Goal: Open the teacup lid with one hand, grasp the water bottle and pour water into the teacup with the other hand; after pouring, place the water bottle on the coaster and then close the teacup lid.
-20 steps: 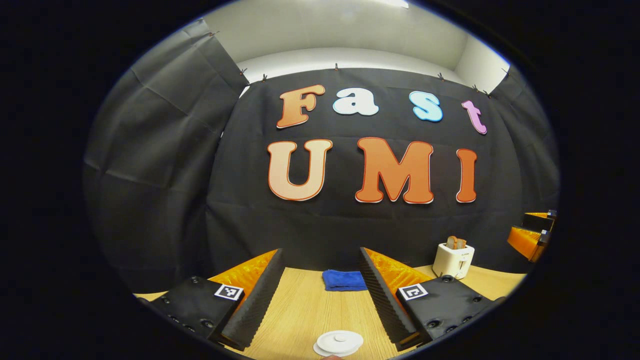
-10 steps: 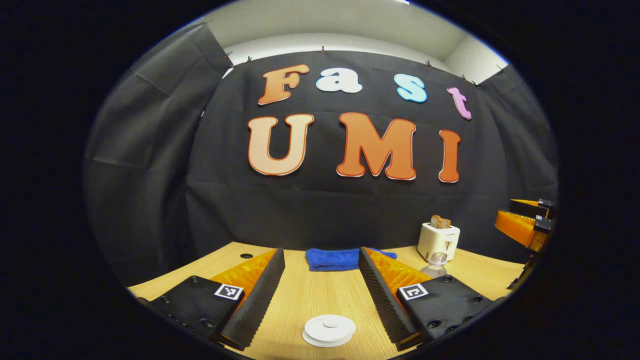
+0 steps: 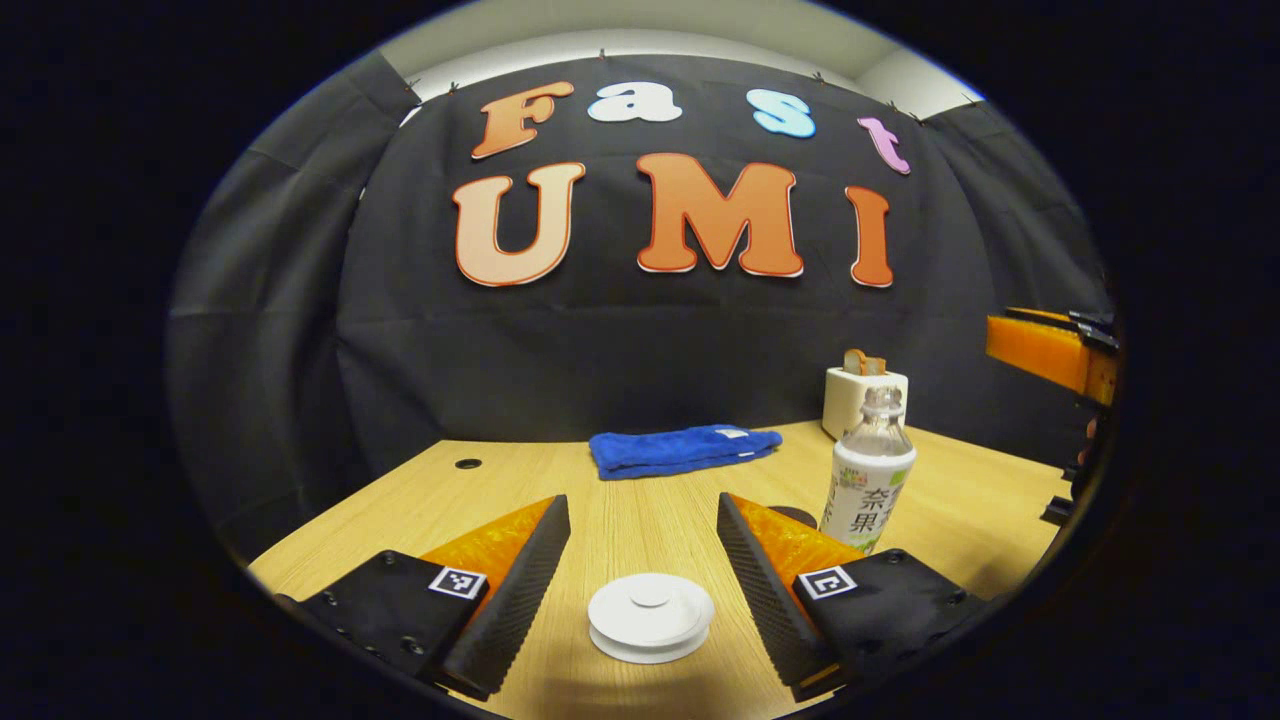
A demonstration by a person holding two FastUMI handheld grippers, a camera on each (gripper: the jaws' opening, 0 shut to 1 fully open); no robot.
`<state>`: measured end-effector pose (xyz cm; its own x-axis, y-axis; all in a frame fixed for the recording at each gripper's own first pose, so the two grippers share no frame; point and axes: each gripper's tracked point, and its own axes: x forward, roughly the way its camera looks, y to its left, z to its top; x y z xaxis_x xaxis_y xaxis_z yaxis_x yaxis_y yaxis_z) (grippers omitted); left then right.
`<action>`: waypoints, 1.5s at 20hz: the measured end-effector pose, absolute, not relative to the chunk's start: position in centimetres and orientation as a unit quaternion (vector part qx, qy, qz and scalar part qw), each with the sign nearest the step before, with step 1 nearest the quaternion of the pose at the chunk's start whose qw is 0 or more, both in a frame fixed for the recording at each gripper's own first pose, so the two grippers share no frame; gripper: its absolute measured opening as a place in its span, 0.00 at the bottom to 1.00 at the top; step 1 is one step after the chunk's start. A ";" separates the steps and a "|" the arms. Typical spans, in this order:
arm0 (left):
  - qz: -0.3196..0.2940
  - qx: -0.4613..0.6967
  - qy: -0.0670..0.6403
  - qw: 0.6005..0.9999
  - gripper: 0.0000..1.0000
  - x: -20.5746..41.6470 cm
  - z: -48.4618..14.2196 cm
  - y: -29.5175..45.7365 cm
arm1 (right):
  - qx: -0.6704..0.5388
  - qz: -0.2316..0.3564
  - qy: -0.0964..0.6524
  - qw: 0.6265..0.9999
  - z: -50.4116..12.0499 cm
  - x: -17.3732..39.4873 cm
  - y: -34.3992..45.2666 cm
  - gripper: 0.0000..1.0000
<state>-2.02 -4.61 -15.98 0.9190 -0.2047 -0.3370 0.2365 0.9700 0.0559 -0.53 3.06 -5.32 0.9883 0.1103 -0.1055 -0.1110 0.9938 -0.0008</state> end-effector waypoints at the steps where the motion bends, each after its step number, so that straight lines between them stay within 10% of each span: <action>1: -0.120 0.056 0.179 0.975 0.96 -2.1 -17.0 -4.9 | -0.004 0.059 0.055 0.997 -5.7 -0.5 3.3 0.98; 9: -0.128 0.088 0.243 0.958 0.82 -2.3 -21.8 -5.3 | -0.012 0.074 0.080 0.994 -8.0 -0.7 4.0 0.98; 16: -0.104 0.101 0.269 0.952 0.35 -2.1 -23.0 -4.1 | -0.007 0.074 0.093 0.993 -9.2 -0.5 3.7 0.98; 30: -0.105 0.092 0.229 0.963 0.31 -1.2 -21.5 -4.2 | -0.008 0.095 0.115 0.989 -11.2 -0.3 5.1 0.98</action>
<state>-1.21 -4.24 -21.54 0.8731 -0.1607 -0.4602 0.2453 0.9607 0.1300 -0.28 5.08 -11.18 0.9557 0.1860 -0.2282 -0.1897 0.9818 0.0059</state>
